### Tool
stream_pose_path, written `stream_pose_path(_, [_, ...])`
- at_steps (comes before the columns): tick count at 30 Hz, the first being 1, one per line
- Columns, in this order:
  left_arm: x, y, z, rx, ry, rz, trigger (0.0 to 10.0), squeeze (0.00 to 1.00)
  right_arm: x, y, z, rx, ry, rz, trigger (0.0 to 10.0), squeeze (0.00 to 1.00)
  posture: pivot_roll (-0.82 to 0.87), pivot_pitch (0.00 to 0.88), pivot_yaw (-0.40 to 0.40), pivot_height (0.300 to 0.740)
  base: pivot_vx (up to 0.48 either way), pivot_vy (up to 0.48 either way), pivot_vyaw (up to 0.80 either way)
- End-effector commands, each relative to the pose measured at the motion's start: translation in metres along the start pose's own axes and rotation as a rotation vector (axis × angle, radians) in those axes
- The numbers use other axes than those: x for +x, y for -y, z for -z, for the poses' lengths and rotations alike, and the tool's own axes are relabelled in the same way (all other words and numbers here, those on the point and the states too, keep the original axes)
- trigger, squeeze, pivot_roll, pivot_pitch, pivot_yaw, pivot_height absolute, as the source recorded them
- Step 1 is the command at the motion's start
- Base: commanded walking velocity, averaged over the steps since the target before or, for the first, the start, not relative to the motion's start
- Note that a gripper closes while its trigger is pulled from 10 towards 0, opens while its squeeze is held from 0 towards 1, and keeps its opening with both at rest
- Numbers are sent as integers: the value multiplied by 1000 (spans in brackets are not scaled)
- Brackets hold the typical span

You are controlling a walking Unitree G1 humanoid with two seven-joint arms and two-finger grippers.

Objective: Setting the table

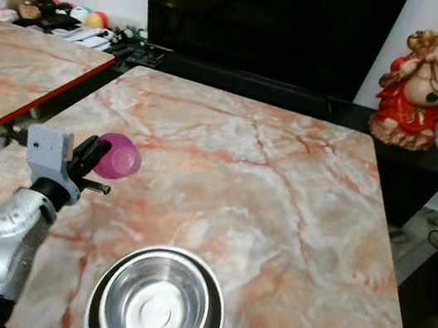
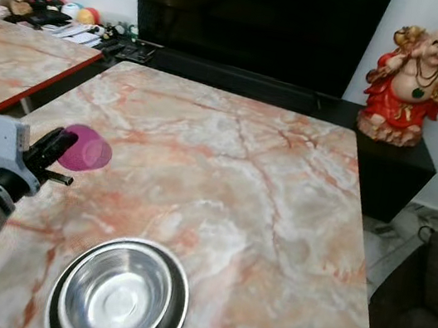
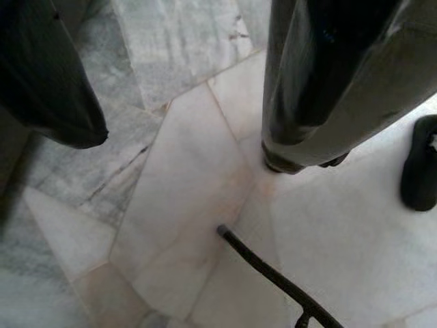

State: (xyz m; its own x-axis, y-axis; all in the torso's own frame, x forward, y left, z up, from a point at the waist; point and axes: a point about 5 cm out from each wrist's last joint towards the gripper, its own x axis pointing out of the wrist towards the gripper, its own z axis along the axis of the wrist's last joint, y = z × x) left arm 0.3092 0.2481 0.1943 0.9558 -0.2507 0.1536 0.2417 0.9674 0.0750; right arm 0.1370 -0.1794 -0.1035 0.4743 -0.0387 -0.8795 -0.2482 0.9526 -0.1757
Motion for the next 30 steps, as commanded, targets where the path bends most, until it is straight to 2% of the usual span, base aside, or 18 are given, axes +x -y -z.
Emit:
stream_pose_path(1, [-4, 7, 2, -22, -55, 112, 10000, 0, -2, -9, 11, -3, -45, -29, 10000, 0, 21, 46, -8, 740, 0, 0, 0])
stream_pose_path(3, [-7, 5, -1, -17, -81, 158, 10000, 0, -2, -9, 11, -7, -45, -30, 10000, 0, 23, 49, -7, 740, 0, 0, 0])
stream_pose_path(6, [-15, 0, -14, 48, -141, 274, 10000, 0, -2, -9, 11, -12, -46, -31, 10000, 0, 34, 53, -4, 740, 0, 0, 0])
stream_pose_path(7, [-15, 0, -14, 48, -141, 274, 10000, 0, -2, -9, 11, -12, -46, -31, 10000, 0, 34, 53, -4, 740, 0, 0, 0])
stream_pose_path(9, [-19, -2, -21, 107, -214, 340, 10000, 0, -2, -10, 12, -15, -47, -33, 10000, 0, 35, 56, -2, 740, 0, 0, 0])
stream_pose_path(10, [-22, -5, -26, 163, -252, 367, 10000, 0, -2, -11, 12, -13, -47, -34, 10000, 0, 38, 59, 3, 740, 0, 0, 0])
stream_pose_path(12, [-26, -13, -28, 240, -337, 377, 10000, 0, -2, -12, 12, -11, -46, -36, 10000, 0, 40, 59, 5, 740, 0, 0, 0])
stream_pose_path(13, [-29, -21, -27, 294, -412, 362, 10000, 0, -2, -13, 11, -11, -46, -38, 10000, 0, 41, 60, 7, 740, 0, 0, 0])
stream_pose_path(14, [-29, -21, -27, 294, -412, 362, 10000, 0, -2, -13, 11, -11, -46, -38, 10000, 0, 41, 60, 7, 740, 0, 0, 0])
stream_pose_path(15, [-31, -25, -25, 306, -456, 357, 10000, 0, -2, -14, 11, -10, -46, -39, 10000, 0, 43, 62, 9, 740, 0, 0, 0])
stream_pose_path(18, [-36, -27, -20, 272, -550, 361, 10000, 0, -1, -15, 9, -10, -43, -42, 10000, 0, 48, 62, 12, 740, 0, 0, 0])
stream_pose_path(19, [-37, -23, -16, 247, -569, 378, 10000, 0, -1, -15, 8, -11, -43, -44, 10000, 0, 48, 63, 13, 740, 0, 0, 0])
stream_pose_path(22, [-41, -16, -7, 193, -601, 411, 10000, 0, -1, -16, 6, -12, -41, -46, 10000, 0, 43, 62, 19, 740, 0, 0, 0])
stream_pose_path(25, [-45, -17, 0, 154, -631, 402, 10000, 0, 0, -17, 4, -10, -38, -46, 10000, 0, 42, 67, 19, 740, 0, 0, 0])
stream_pose_path(30, [-49, -16, 4, 137, -651, 412, 10000, 0, 0, -16, 3, -13, -39, -46, 10000, 0, 43, 69, 21, 740, 0, 0, 0])
